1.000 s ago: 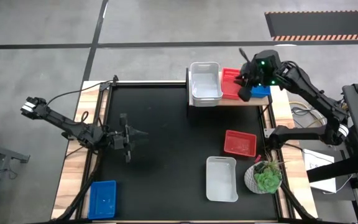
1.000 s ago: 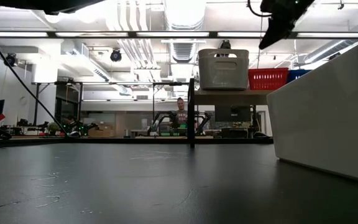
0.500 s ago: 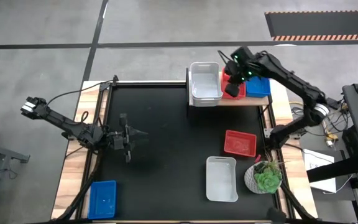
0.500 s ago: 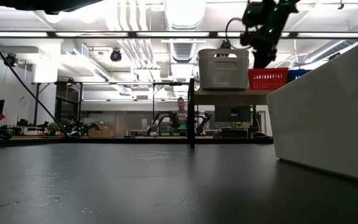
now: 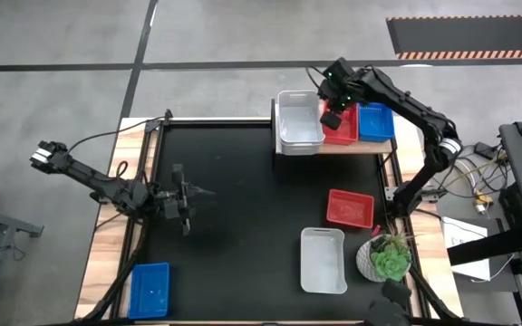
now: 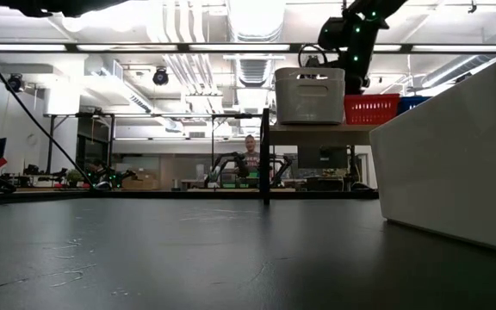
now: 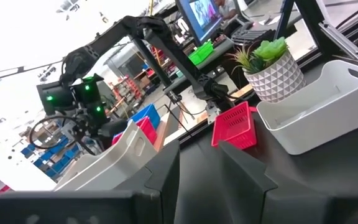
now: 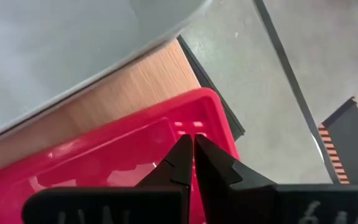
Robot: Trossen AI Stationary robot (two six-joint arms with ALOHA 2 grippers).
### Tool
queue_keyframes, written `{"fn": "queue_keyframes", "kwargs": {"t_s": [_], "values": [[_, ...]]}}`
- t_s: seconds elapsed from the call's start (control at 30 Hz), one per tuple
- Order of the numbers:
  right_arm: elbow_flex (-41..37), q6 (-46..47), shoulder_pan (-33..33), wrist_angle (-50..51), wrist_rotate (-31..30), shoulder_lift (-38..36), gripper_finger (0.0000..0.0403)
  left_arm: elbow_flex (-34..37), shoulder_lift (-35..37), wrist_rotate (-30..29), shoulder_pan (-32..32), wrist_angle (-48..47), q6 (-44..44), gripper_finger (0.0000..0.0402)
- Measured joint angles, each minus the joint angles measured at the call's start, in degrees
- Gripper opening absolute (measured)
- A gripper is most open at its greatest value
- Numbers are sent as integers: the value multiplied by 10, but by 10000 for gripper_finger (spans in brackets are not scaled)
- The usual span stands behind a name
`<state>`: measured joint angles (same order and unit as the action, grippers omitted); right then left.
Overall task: Stack baskets on shelf by color
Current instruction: Stack the bottom red bin on top of the red bin on the shelf, then stack the gray bin on top of the gray bins on the shelf
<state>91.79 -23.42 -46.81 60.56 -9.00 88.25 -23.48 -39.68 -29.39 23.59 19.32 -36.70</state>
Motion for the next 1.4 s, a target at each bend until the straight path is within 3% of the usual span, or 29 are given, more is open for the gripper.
{"fn": "queue_keyframes", "kwargs": {"t_s": [0.47,0.67,0.87,1.4], "values": [[0,2,0,-33,7,7,9,1,-3,0,0,2,3,92],[0,9,0,-36,60,7,8,1,-6,0,0,3,3,93],[0,9,1,-42,62,3,8,1,-11,0,0,13,4,93],[-5,45,0,-32,59,-107,9,1,-12,0,0,30,4,93]]}}
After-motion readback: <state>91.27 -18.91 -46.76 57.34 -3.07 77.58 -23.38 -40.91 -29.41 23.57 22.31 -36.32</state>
